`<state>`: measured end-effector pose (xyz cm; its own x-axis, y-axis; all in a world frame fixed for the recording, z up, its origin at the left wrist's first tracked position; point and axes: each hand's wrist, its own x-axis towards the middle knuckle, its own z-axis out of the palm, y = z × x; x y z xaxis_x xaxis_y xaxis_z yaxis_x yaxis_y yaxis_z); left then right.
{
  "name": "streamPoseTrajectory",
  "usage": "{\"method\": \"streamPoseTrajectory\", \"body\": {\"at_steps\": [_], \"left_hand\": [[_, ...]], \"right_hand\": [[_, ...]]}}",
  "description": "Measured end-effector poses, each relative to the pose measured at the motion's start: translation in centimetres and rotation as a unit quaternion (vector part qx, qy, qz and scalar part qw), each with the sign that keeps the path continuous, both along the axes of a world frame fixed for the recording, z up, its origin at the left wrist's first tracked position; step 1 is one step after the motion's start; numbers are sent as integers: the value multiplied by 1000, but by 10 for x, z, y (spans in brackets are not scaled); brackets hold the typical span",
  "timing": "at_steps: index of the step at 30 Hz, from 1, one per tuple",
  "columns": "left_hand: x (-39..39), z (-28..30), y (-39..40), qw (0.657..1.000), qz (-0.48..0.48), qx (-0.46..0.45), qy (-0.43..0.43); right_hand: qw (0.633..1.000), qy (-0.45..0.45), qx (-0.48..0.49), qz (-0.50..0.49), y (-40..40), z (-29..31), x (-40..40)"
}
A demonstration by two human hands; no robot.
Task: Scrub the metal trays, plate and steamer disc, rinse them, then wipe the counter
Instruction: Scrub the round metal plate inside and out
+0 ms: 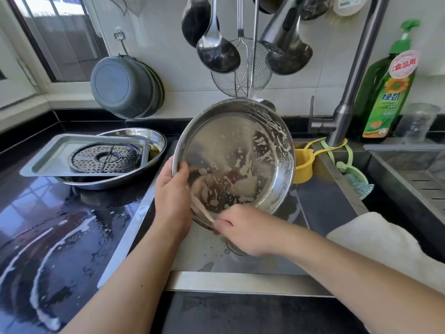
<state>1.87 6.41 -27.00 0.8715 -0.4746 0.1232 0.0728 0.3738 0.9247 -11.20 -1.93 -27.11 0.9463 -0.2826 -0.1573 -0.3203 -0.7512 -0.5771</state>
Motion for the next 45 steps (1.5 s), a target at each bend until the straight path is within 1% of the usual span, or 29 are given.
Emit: {"method": "streamPoseTrajectory", "body": {"at_steps": [2, 3, 5, 6, 9, 12, 14, 16, 19, 21, 24, 26, 28, 30, 31, 33, 35, 37, 38, 40, 43, 45], "left_hand": [[4, -1, 2, 1000, 15, -2, 17], [6, -2, 2, 1000, 17, -4, 21], [8, -2, 2, 999, 10, -8, 30], [9, -2, 1, 999, 6, -5, 35], [7, -4, -2, 998, -32, 13, 55], [5, -8, -4, 994, -85, 38, 65], [3, -8, -4, 991, -114, 54, 50], [1, -6, -3, 989, -128, 63, 33], [2, -4, 1, 993, -91, 79, 13], [7, -5, 3, 994, -60, 93, 1], [5, -10, 0, 986, -69, 135, -64], [0, -12, -2, 976, -94, 162, -109], [-1, -14, -3, 965, -114, 185, -146], [0, -12, -2, 954, -131, 208, -174], [0, -11, -2, 949, -142, 219, -177], [0, -9, -1, 938, -168, 241, -182], [-2, -9, 2, 923, -197, 263, -202], [-1, -10, 3, 914, -202, 276, -217], [0, -11, 3, 914, -202, 278, -217], [2, -13, 3, 908, -206, 287, -224], [1, -17, 2, 886, -215, 328, -247], [1, -23, 1, 868, -185, 384, -255]], "right_hand": [[990, 94, -103, -5, -10, -4, -5], [982, 125, -141, -12, -13, -4, -7], [978, 136, -159, -12, -17, -2, -9], [980, 122, -154, -9, -16, -1, -8], [994, 28, -103, -18, -6, 3, 0], [994, -26, -105, -32, -3, 4, 7], [995, -21, -95, -35, -7, 6, 6], [995, 7, -93, -16, -10, 7, 3], [993, 79, -75, 53, -8, 11, -6], [988, 105, -83, 80, -4, 9, -11], [993, 71, -74, 63, 2, 7, -7], [999, 24, -19, 16, 0, 10, -2], [994, -29, 92, -51, -8, 13, -1], [967, -65, 222, -105, -17, 15, -4], [955, -78, 263, -115, -22, 15, -6], [941, -94, 302, -123, -27, 15, -9], [935, -107, 313, -130, -31, 13, -9], [923, -127, 336, -136, -34, 11, -9], [911, -143, 359, -144, -36, 11, -8], [874, -181, 419, -166, -42, 10, -7], [822, -217, 491, -191, -52, 11, -7], [809, -223, 503, -206, -56, 11, -7]]}}
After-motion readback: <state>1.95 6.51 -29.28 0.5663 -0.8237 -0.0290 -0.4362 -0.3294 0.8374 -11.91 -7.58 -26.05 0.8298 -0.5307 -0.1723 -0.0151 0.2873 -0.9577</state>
